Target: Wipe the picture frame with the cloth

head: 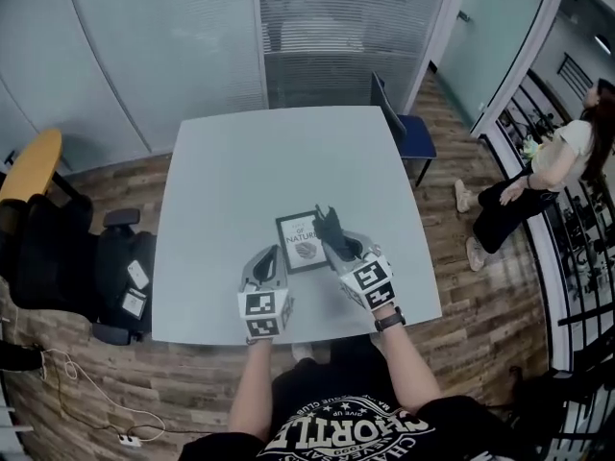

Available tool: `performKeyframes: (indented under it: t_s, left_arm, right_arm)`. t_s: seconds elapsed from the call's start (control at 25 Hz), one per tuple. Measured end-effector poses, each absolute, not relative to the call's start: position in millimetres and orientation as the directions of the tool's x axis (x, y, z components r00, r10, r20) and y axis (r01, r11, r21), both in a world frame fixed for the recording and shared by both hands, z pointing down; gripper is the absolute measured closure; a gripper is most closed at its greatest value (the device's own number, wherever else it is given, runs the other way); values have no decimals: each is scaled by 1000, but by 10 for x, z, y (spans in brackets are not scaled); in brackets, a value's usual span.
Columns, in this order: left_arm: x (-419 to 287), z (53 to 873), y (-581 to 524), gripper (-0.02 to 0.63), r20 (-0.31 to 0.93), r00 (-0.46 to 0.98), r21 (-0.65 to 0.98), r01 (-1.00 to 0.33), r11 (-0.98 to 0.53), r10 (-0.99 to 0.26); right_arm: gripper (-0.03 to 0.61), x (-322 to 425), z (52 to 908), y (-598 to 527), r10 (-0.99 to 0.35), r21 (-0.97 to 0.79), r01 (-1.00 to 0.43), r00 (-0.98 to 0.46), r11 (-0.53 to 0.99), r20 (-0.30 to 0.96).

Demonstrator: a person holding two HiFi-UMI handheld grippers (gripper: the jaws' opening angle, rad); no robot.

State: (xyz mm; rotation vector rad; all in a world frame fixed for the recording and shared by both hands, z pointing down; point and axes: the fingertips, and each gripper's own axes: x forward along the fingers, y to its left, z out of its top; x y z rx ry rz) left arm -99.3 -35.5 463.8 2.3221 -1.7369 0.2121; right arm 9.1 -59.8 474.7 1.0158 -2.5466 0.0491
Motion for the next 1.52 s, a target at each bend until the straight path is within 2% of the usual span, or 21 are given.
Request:
performKeyframes:
  t_s: [0.16,0.28,0.44,0.72,1.08,1.52]
  left_arm:
    - [-962,5055,-507,617,322,303,138,-952,-273,-897]
    - [-878,5403,-582,617,390,315,163,-948,-272,-865]
    - [-828,5881,-672,617,466,321,204,-946,-253,-825]
    - [-734,6494,-762,617,594,318,225,-948,-227,-739]
    - [-739,6953,-771,617,669,320,288,-944,-163,-671]
    - [-639,7436,-641,617,752,316,311,-944,-111,-579]
  right_arm:
    - [503,-13,5034,-863,-577,191,-560,-672,806,465]
    - [503,-59,5258,-1070,-505,304,-404,-653,863,564]
    - [505,-215,5505,-1335,-438,421,-191,-636,887,635]
    - [506,-470,6009,-1755,-268,369,48,-600,928,754]
    - [506,-948,6716,-2110,-98,234,212,-508,949,856]
    - [508,-1370,7299,-2107,-23,163,294,-428,942,904]
